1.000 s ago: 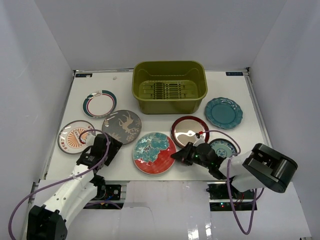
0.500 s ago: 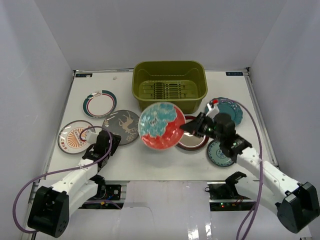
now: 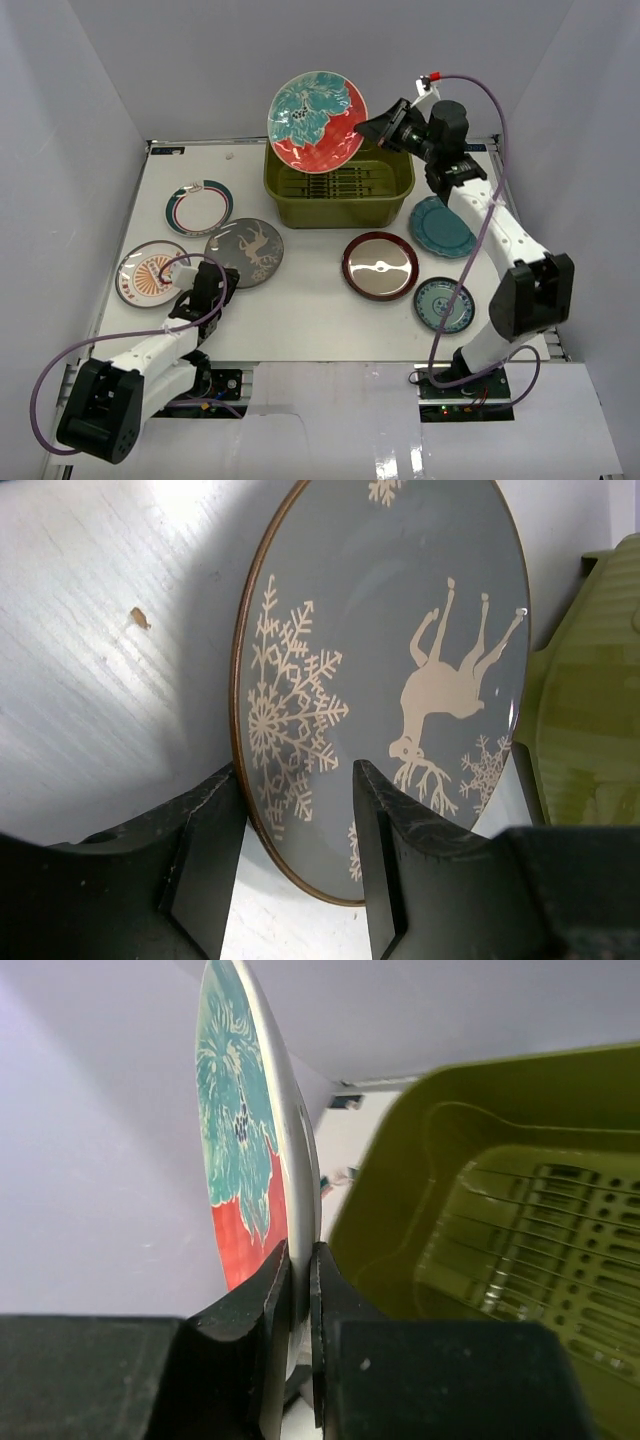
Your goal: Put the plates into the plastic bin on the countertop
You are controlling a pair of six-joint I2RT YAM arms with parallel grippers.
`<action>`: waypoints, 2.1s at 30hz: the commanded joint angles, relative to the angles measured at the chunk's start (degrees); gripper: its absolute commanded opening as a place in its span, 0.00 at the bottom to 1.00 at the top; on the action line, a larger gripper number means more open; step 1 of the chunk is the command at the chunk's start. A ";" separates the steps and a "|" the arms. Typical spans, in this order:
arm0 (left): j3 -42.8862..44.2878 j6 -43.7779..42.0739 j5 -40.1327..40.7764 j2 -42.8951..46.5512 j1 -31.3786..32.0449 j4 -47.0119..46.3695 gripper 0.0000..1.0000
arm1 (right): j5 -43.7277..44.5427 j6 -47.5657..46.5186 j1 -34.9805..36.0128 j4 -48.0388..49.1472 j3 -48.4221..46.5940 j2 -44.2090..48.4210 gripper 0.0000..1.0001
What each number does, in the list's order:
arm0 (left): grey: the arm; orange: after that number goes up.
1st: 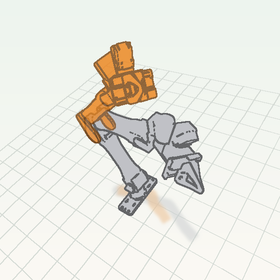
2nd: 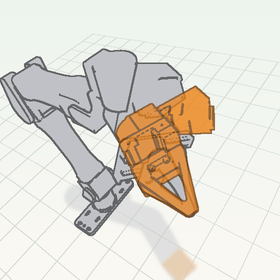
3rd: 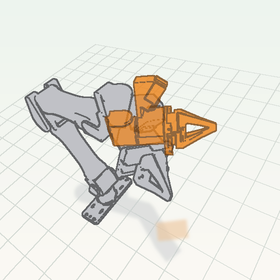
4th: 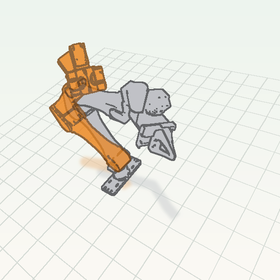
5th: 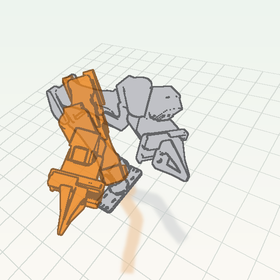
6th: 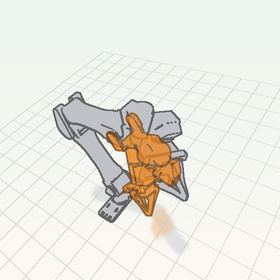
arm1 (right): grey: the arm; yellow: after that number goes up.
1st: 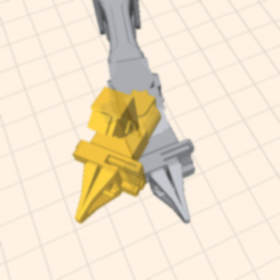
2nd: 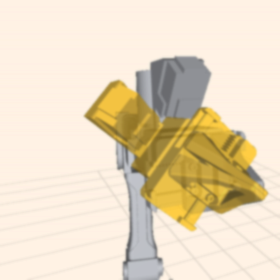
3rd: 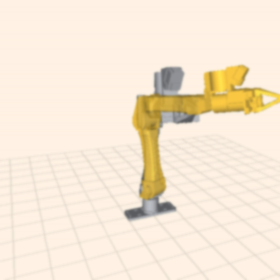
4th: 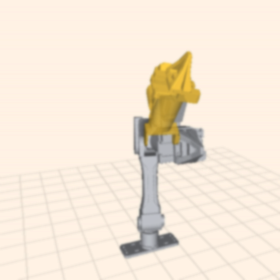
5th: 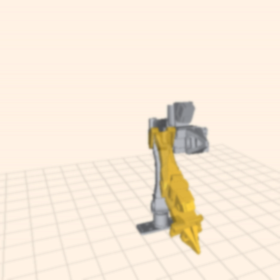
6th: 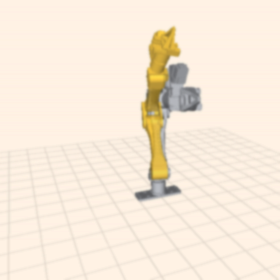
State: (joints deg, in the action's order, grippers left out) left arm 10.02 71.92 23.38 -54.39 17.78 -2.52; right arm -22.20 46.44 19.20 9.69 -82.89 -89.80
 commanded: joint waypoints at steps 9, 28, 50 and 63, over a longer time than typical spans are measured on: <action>-1.76 -3.28 3.25 -4.06 -0.55 2.96 0.59 | 3.91 -13.03 -1.36 -9.61 -21.34 -17.51 0.08; -1.93 -2.84 3.87 -10.82 -0.55 -4.42 0.45 | 8.93 -21.38 -1.36 -17.96 -9.84 -18.84 0.63; 1.93 -10.13 -12.11 20.36 -0.55 14.03 0.00 | -5.66 -13.93 -0.05 -5.23 22.22 14.09 0.90; 4.65 -9.08 -28.20 36.54 -0.47 17.46 0.00 | -7.25 0.75 17.97 14.64 52.30 16.60 0.90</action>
State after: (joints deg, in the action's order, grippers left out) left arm 9.67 61.45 1.10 -21.06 17.06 19.00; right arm -28.25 41.91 35.66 13.17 -31.46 -71.61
